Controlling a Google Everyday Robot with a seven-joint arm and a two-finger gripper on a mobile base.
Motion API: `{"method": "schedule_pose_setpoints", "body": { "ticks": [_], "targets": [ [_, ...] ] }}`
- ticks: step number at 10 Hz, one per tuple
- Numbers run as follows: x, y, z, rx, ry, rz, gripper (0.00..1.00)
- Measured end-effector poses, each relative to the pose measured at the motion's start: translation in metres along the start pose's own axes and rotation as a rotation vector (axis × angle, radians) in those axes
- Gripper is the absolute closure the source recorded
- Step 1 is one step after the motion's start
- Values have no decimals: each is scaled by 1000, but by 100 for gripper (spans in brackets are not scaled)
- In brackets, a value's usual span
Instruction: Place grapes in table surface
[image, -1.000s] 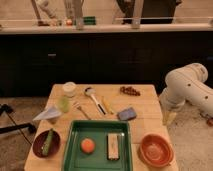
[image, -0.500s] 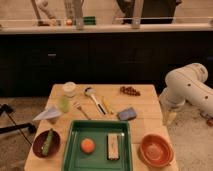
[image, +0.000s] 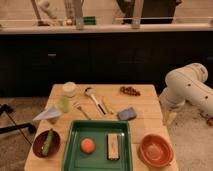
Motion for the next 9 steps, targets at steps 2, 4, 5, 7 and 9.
{"method": "schedule_pose_setpoints", "body": {
  "ticks": [2, 4, 5, 7, 9],
  "targets": [
    [0, 0, 0, 0, 0, 0, 20],
    [1, 0, 0, 0, -2, 0, 20],
    [2, 1, 0, -4, -17, 10, 20],
    [2, 5, 7, -17, -153, 73, 20],
    [-12, -3, 12, -15, -286, 112, 20]
  ]
}}
